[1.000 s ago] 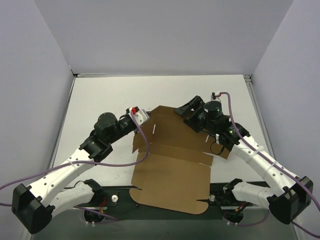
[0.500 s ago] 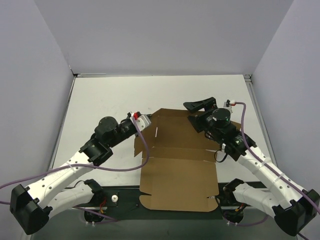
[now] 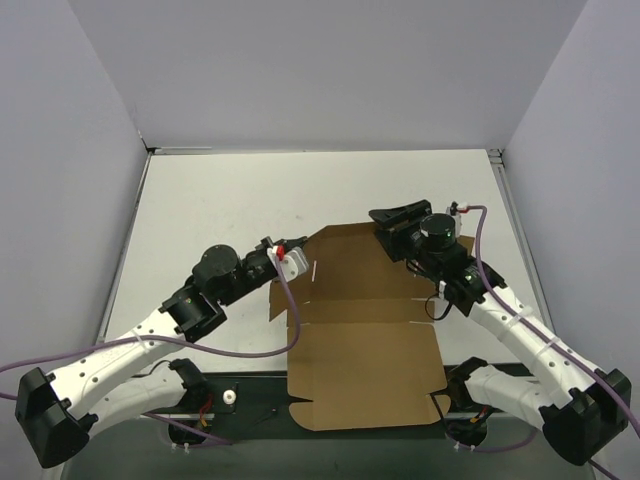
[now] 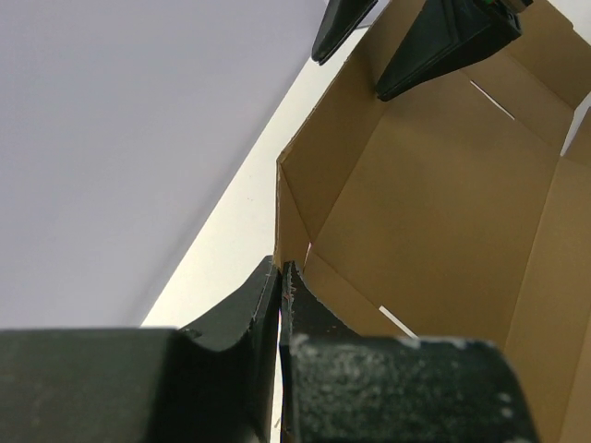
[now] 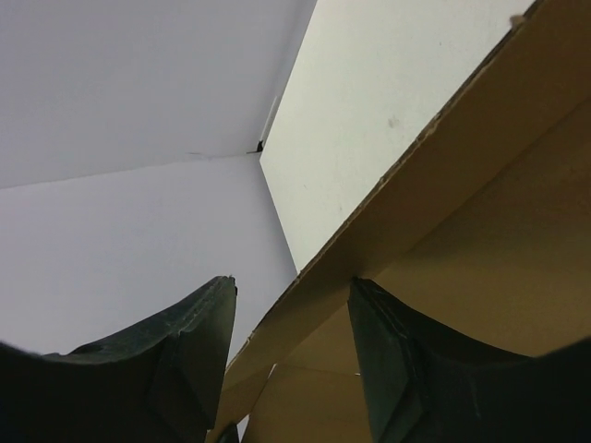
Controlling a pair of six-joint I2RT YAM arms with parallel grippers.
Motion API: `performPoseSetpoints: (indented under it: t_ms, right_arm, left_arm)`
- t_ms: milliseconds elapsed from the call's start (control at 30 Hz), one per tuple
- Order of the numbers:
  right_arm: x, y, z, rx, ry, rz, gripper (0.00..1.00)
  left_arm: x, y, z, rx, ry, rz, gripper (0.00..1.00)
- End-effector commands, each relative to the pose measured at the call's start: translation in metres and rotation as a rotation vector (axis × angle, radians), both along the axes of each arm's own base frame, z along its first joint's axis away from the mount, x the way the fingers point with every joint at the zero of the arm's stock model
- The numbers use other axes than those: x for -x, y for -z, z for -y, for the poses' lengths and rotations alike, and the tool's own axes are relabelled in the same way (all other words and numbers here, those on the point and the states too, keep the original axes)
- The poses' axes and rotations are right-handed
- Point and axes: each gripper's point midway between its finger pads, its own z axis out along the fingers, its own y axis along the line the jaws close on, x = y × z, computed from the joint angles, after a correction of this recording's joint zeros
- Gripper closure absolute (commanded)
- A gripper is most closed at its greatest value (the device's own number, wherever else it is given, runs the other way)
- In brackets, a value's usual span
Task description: Fold the paper box
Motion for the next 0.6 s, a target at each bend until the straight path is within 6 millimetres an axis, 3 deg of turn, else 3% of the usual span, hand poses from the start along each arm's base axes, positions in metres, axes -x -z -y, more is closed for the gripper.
performPoseSetpoints:
  t_ms: [0, 300, 567]
  right_arm:
    - [-0.004, -0.001, -0.009, -0.028, -0.048, -0.008, 0.48]
    - [-0.001, 0.008, -0.015, -0.019, -0.131, -0.064, 0.54]
    - [0.0, 0.012, -0.01, -0.018, -0.144, -0.078, 0.76]
  left_arm:
    - [0.012, -0.005, 0.006, -0.039, 0.037, 0.087, 1.0]
    - [0.032, 0.003, 0.014, -0.127, 0.068, 0.198, 1.0]
    - [0.032, 0.004, 0.015, -0.126, 0.036, 0.193, 0.97]
